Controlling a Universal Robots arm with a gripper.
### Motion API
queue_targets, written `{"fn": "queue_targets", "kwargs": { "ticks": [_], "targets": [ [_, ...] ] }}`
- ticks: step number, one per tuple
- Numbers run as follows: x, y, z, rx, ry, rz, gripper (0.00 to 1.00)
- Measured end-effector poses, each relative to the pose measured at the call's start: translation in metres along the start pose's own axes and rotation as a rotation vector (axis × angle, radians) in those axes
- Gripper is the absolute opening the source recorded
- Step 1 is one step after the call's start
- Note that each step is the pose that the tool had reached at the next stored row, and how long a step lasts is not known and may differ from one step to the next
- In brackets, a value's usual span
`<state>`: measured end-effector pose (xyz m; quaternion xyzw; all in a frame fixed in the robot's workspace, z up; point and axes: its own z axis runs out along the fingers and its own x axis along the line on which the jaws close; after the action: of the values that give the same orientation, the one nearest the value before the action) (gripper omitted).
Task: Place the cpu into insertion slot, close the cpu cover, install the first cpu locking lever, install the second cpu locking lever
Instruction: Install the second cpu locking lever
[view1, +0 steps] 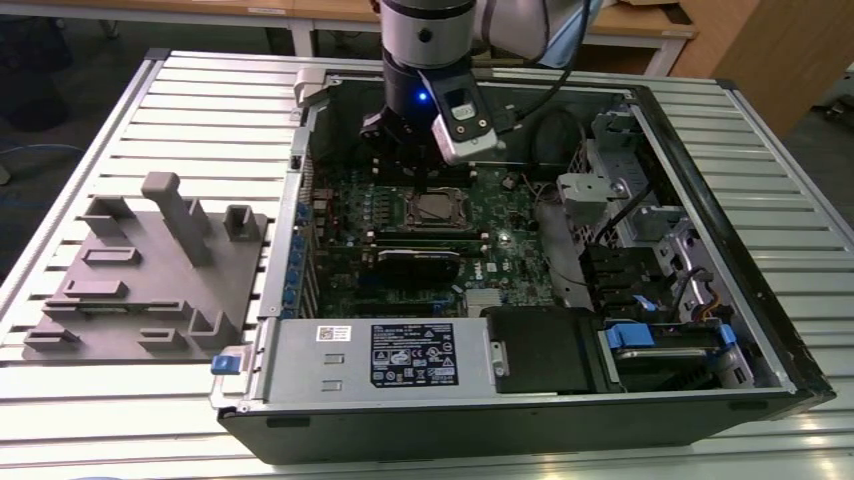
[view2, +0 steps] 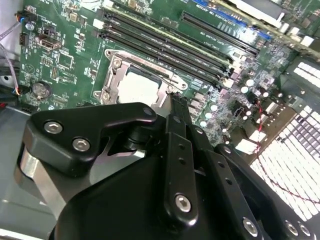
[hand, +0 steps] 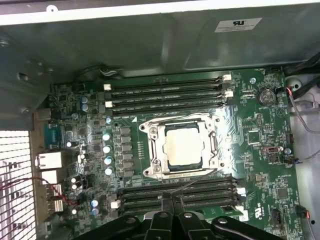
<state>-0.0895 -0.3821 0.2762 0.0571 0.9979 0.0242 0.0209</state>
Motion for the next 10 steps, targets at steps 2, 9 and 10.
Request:
{"fn": "queue_targets", "kwargs": {
  "ticks": [2,9,10],
  "targets": [
    [-0.0002,0.0002,0.0012,0.0002,0.0001,0.000,0.10],
    [-0.0009,0.0002,0.0033,0.0001,0.0008,0.000,0.10],
    [-0.0014,0.0002,0.0042,0.0003,0.0020,0.000,0.10]
  ]
}}
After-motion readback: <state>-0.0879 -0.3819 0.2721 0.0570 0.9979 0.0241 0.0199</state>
